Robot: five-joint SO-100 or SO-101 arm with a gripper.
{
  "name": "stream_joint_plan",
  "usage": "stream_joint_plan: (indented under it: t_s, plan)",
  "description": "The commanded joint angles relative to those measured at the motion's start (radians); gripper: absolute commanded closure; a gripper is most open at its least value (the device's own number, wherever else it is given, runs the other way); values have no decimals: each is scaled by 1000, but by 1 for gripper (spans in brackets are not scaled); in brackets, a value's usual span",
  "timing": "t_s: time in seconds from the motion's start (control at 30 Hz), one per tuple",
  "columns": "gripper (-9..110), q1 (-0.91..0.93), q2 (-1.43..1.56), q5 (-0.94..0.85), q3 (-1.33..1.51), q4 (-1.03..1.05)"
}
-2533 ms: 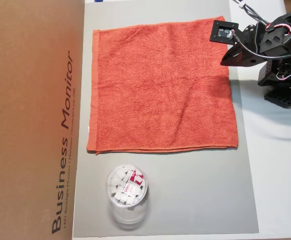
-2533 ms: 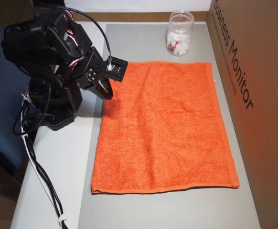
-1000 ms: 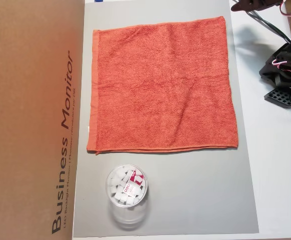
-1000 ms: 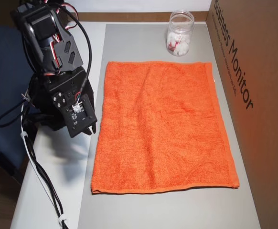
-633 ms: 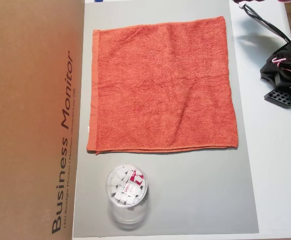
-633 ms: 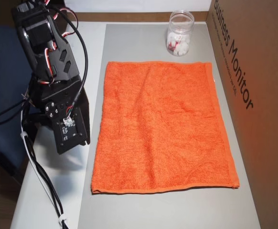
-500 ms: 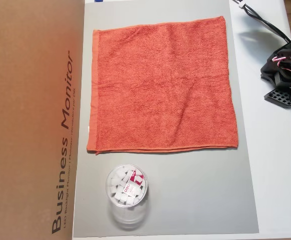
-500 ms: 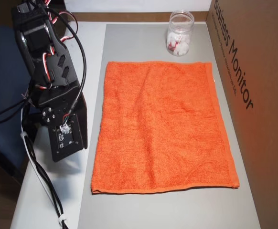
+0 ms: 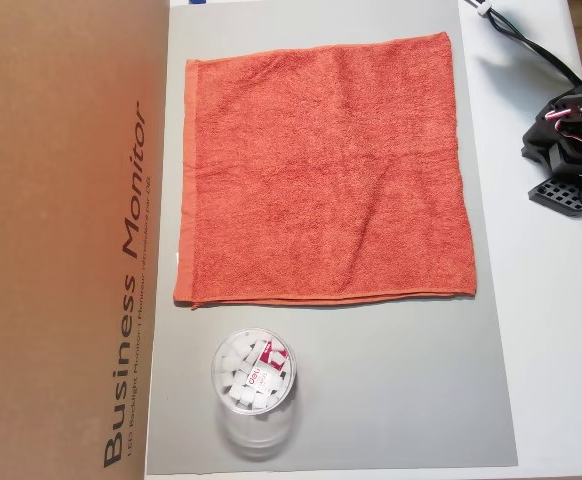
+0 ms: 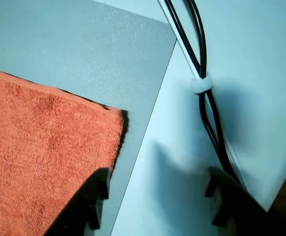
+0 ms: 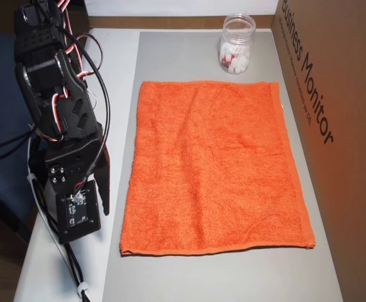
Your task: Fold the blanket.
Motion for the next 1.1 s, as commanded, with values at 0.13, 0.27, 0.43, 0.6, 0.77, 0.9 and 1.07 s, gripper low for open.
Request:
stream_joint_plan:
  t_s: [0.13,0.27,0.43,0.6,0.77,0.9,1.07]
  plan:
    - [81,-9,-72,6,-29,-138]
    - [81,-8,-126,-3,-29,-166]
    - [81,-9,-179,-6,-29,-198]
    - [81,-28,-204,-9,11,-201]
    - [81,-37,-202,-11,51,-202]
    - [81,-67,-201,-11,87,-268]
    - [81,-97,-196,-12,160,-407]
